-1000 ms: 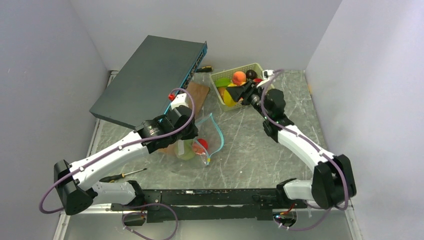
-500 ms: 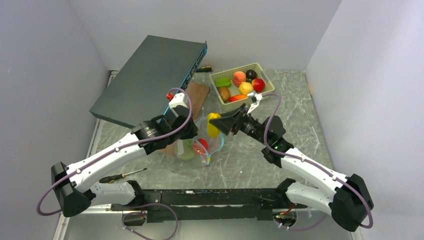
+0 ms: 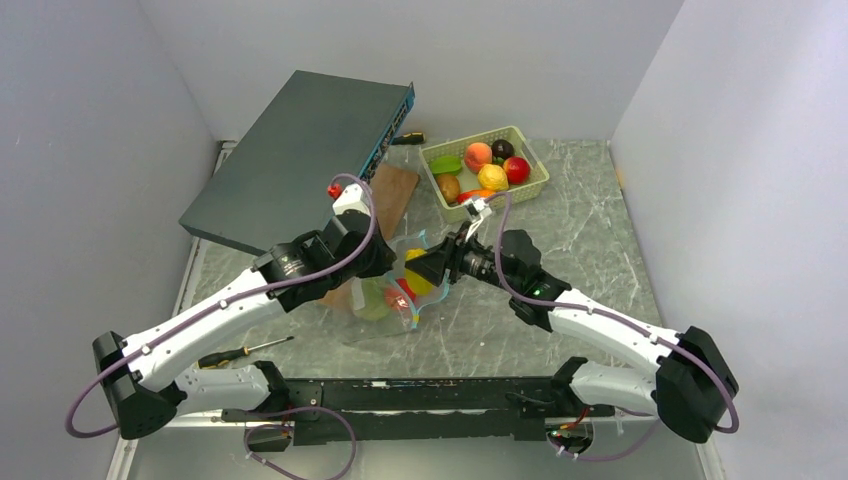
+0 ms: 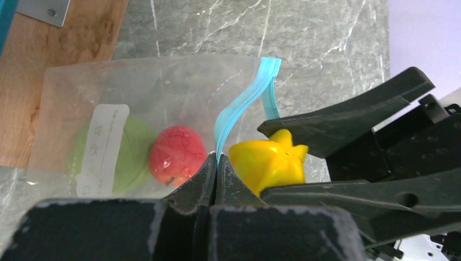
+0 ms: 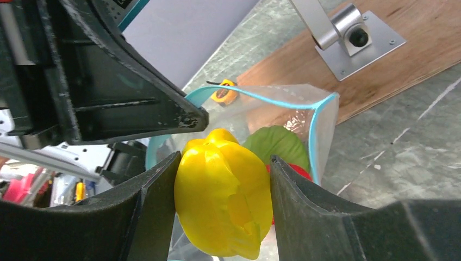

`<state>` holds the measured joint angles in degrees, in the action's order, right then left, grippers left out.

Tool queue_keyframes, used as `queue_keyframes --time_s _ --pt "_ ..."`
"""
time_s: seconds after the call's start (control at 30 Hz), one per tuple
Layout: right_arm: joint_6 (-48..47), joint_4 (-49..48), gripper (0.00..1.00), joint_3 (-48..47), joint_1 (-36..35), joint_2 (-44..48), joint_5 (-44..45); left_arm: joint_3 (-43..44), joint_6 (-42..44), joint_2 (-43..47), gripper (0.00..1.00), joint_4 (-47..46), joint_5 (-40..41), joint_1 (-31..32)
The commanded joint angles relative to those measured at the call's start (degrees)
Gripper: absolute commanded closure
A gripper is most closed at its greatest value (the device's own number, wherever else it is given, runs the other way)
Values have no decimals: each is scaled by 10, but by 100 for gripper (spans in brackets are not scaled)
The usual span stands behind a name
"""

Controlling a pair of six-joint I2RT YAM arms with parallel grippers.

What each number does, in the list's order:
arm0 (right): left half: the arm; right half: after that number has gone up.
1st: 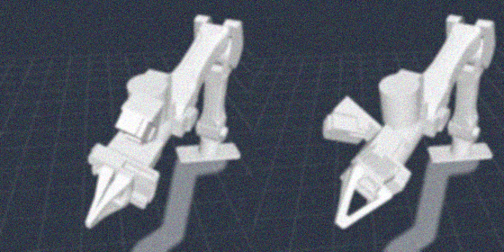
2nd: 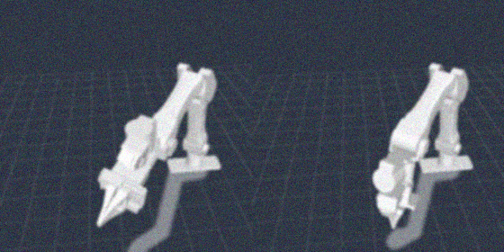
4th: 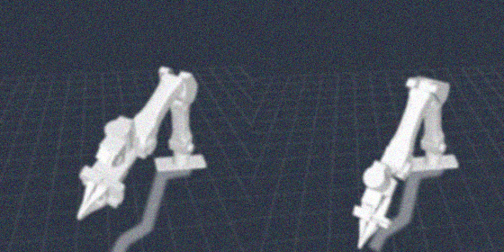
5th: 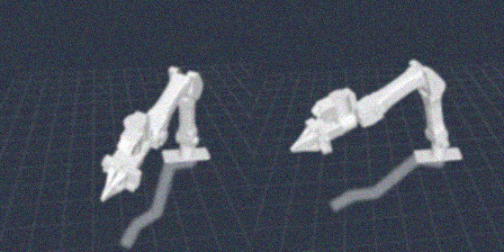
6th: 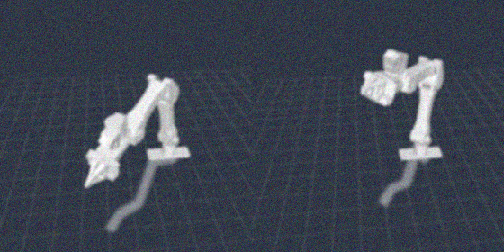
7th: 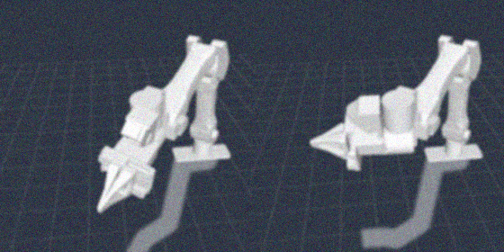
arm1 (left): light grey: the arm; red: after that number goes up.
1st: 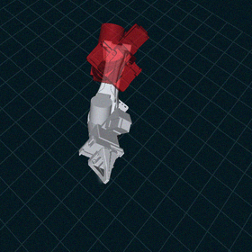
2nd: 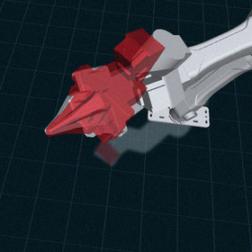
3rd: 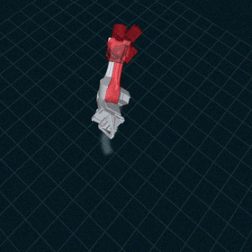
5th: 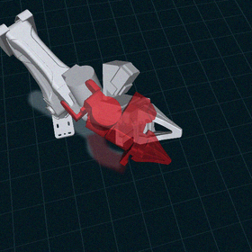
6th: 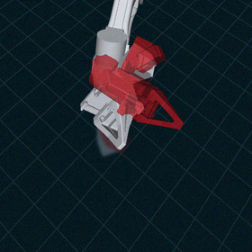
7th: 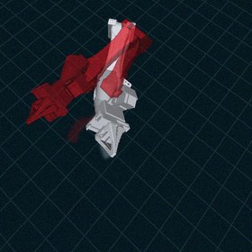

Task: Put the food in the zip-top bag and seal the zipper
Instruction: Place the fake fruit in the zipper food storage bag.

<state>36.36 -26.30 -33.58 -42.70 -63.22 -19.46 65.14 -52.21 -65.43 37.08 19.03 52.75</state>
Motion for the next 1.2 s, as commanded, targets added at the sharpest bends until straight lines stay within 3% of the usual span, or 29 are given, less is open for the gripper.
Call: queue_keyframes --time_s 0.0,0.3,0.5,0.6,0.93,1.17 --pt "-80 53 65 -65 -17 -2 42 30 0 23 100 -37 -24 2" --pt "-156 130 49 -122 -50 -12 113 44 3 46 100 -39 -42 2" --pt "-174 159 25 -142 -61 -20 140 30 4 62 100 -41 -32 2" --pt "-179 180 18 -158 -62 -25 156 16 -2 64 100 -31 -24 1" --pt "-179 200 17 -193 -62 -11 148 -26 -18 86 100 -29 -4 0" --pt "-183 188 19 -220 -62 17 188 -27 -17 93 100 -20 3 0"
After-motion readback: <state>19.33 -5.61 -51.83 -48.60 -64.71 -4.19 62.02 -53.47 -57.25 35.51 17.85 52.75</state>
